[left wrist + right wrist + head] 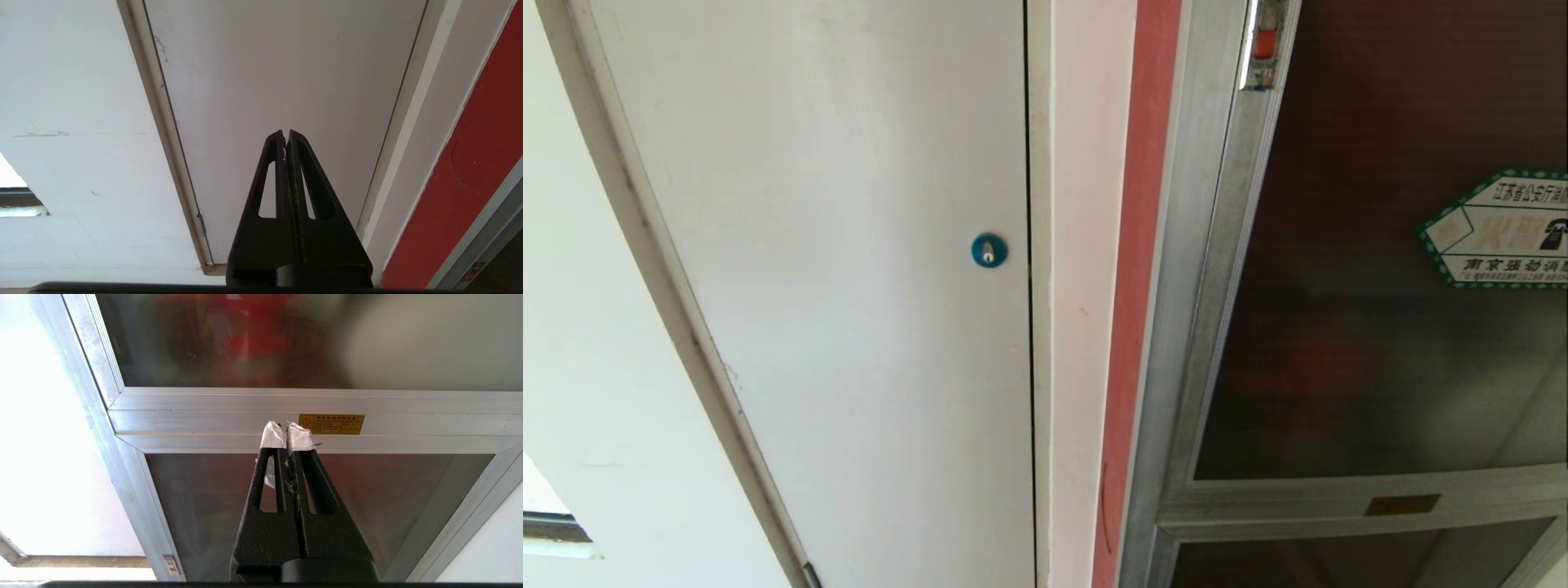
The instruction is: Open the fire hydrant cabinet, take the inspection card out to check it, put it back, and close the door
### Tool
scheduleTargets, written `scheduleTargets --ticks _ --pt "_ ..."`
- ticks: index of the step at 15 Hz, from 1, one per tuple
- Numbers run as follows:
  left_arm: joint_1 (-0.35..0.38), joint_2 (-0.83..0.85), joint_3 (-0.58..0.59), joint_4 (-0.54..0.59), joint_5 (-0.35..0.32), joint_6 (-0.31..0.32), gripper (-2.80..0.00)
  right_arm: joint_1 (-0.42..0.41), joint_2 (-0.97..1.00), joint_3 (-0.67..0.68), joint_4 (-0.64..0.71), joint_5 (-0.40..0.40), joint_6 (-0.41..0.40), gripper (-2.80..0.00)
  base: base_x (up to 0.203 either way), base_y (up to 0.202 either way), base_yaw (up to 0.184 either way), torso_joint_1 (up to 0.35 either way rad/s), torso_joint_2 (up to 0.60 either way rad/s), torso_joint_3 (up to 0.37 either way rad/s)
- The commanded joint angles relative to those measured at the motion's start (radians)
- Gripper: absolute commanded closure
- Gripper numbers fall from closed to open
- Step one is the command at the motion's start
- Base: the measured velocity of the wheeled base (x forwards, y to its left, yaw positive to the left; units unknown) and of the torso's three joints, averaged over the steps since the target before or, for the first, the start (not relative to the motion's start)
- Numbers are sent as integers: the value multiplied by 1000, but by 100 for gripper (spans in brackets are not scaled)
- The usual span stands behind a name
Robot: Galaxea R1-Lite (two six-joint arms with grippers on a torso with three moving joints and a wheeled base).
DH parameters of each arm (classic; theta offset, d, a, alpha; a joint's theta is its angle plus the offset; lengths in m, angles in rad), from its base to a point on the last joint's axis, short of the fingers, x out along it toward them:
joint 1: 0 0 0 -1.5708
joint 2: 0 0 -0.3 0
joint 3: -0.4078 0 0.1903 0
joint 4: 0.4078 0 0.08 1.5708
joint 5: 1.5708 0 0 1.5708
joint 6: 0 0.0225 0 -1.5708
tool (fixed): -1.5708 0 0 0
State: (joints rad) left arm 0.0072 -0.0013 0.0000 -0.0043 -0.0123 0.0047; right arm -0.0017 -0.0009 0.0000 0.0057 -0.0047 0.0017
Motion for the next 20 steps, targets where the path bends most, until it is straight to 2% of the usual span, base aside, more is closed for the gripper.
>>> scheduleTargets --ticks 1,8,15,18,20 --pt "0 1 0 0 0 0 0 0 1 0 0 0 1 0 0 0 0 0 0 0" --pt "0 1 0 0 0 0 0 0 1 0 -1 -21 43 0 0 0 0 0 0 0" --pt "0 1 0 0 0 0 0 0 -1 -8 -1 -22 40 0 0 0 0 0 0 0" --pt "0 1 0 0 0 0 0 0 1 -110 17 -23 32 0 0 0 0 0 0 0" --pt "0 1 0 0 0 0 0 0 32 -198 67 -17 -9 0 0 0 0 0 0 0"
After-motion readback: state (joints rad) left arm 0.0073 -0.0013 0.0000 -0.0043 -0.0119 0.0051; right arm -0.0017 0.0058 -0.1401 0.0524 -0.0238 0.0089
